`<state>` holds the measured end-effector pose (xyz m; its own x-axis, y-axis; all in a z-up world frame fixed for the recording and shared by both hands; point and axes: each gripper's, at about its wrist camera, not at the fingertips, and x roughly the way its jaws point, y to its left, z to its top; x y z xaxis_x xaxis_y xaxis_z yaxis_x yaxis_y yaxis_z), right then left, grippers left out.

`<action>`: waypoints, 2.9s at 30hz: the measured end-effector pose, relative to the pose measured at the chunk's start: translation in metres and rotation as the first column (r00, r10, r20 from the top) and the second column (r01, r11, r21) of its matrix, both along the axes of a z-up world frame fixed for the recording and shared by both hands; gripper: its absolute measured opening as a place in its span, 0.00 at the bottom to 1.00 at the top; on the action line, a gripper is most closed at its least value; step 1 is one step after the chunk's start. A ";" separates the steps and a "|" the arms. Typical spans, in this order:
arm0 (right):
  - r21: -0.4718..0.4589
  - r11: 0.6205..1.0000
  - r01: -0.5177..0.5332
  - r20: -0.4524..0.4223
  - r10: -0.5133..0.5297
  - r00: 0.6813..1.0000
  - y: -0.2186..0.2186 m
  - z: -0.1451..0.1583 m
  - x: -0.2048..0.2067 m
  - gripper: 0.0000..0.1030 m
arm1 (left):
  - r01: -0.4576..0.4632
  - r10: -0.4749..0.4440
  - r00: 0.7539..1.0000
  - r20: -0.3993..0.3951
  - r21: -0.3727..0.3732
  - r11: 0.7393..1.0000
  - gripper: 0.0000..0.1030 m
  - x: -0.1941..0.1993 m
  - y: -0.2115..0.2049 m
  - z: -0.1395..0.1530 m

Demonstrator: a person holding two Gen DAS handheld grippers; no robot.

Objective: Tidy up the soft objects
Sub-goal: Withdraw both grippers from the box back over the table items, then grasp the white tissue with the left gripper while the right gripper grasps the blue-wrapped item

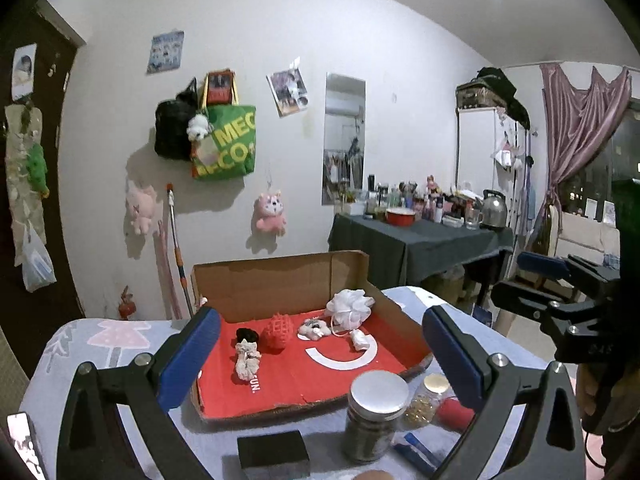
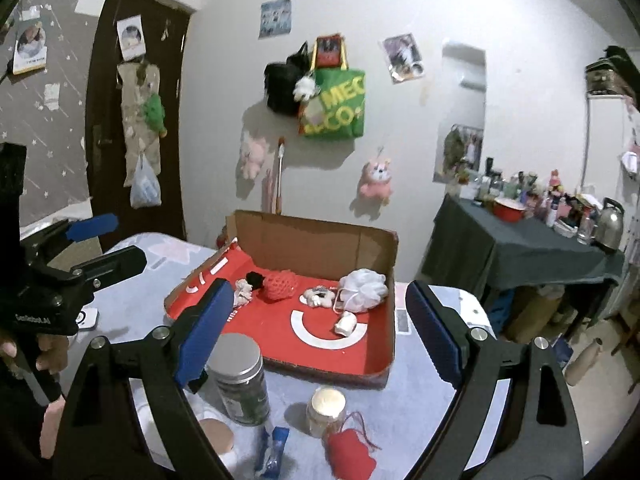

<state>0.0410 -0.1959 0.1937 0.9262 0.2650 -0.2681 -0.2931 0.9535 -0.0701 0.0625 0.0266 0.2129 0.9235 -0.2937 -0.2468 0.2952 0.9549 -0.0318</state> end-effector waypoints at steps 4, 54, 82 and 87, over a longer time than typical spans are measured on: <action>0.021 0.999 0.040 0.053 -0.041 0.998 -0.005 -0.017 -0.027 0.89 | -0.005 0.005 0.999 0.044 0.004 1.000 1.00 -0.027 -0.005 -0.013; 0.026 0.996 0.081 -0.322 -0.068 0.944 0.011 -0.205 -0.008 0.93 | -0.049 0.057 0.882 -0.467 0.030 0.998 0.95 -0.007 0.005 -0.191; 0.047 0.996 -0.080 -0.287 0.090 0.954 0.028 -0.194 -0.009 0.20 | 0.102 -0.086 0.896 -0.435 0.012 0.995 0.21 -0.005 -0.004 -0.172; 0.057 0.995 -0.082 -0.291 0.095 0.952 0.028 -0.193 -0.008 0.20 | 0.117 -0.101 0.890 -0.444 0.009 0.993 0.21 -0.005 -0.012 -0.172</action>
